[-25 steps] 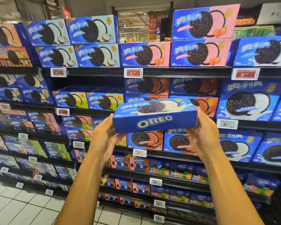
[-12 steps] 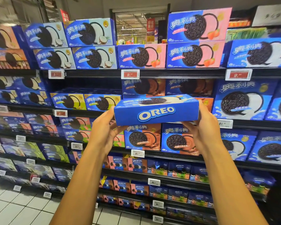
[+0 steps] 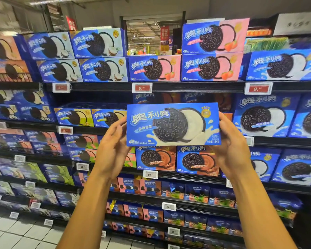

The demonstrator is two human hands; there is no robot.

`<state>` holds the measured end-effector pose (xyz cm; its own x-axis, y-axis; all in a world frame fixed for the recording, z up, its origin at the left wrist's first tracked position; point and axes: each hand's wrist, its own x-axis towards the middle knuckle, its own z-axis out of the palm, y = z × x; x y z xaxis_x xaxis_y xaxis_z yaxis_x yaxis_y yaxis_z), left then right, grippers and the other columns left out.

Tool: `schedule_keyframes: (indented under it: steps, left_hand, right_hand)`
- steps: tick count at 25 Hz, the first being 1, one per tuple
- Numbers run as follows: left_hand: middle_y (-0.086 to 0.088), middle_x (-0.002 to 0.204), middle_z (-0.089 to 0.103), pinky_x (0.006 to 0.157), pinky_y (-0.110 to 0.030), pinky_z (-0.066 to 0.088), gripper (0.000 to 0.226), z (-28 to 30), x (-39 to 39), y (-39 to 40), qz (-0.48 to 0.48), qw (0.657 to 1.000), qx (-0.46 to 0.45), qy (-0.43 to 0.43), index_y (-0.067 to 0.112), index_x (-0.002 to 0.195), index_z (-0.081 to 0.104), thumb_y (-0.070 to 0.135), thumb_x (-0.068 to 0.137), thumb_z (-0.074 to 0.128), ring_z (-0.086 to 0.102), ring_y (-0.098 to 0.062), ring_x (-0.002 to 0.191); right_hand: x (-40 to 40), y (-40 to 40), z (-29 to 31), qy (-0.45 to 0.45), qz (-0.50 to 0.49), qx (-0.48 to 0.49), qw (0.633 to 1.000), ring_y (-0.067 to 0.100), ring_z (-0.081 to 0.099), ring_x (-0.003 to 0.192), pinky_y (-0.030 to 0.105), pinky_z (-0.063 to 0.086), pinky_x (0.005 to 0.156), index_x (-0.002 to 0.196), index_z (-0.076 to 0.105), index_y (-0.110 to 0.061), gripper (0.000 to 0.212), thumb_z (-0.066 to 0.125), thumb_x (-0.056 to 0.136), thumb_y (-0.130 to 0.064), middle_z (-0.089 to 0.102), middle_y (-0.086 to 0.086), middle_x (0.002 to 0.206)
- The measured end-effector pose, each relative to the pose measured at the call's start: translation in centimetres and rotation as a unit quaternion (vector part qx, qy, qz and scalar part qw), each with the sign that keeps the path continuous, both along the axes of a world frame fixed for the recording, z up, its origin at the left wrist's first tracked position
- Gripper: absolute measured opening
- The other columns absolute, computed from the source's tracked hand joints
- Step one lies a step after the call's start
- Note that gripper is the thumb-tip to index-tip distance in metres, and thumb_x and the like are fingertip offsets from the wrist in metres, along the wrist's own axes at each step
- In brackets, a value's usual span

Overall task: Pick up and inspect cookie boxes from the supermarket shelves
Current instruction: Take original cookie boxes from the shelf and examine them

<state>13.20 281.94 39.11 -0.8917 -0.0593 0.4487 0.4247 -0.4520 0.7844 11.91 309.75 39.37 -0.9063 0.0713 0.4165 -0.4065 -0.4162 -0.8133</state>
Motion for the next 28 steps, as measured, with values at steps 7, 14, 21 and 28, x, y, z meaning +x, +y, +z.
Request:
schedule_keyframes:
  steps: [7,14,21,28]
  left_hand:
    - [0.006,0.115,0.072,0.090,-0.032,0.057,0.039,-0.5,-0.2,-0.2,0.076,0.995,-0.040,0.048,0.024,0.119,0.054,0.009,0.086,0.066,0.067,-0.015,0.110]
    - [0.023,0.130,0.062,0.091,-0.022,0.054,0.068,-0.1,-0.1,-2.4,0.141,0.961,-0.212,0.109,0.039,0.134,0.046,-0.006,0.086,0.063,0.059,-0.007,0.122]
    - [0.031,0.124,0.061,0.089,-0.019,0.054,0.089,0.5,-0.1,-2.0,0.234,0.924,-0.267,0.142,0.064,0.124,0.047,-0.014,0.086,0.062,0.058,-0.007,0.121]
    - [0.027,0.125,0.060,0.095,-0.041,0.055,0.080,1.0,-0.2,-1.9,0.245,0.919,-0.264,0.162,0.059,0.123,0.049,-0.008,0.084,0.068,0.056,-0.014,0.124]
  right_hand:
    - [0.1,-0.5,-1.1,0.051,-0.015,-0.006,0.999,0.025,0.064,0.122,0.047,0.054,0.099,0.119,0.072,-0.032,0.036,0.062,0.087,-0.019,0.069,0.004,0.128]
    - [-0.1,0.3,-1.3,0.169,-0.070,0.161,0.970,0.008,0.059,0.125,0.024,0.051,0.098,0.134,0.057,-0.048,0.061,0.054,0.096,0.000,0.061,-0.010,0.140]
    - [-0.5,-0.6,-0.8,0.204,-0.114,0.133,0.963,0.009,0.065,0.116,0.020,0.052,0.092,0.131,0.057,-0.027,0.053,0.069,0.086,0.000,0.069,-0.014,0.125]
    - [-0.5,-0.2,-0.5,0.231,-0.130,0.126,0.956,0.010,0.064,0.118,0.022,0.054,0.089,0.122,0.062,-0.042,0.054,0.076,0.080,-0.011,0.067,-0.011,0.129]
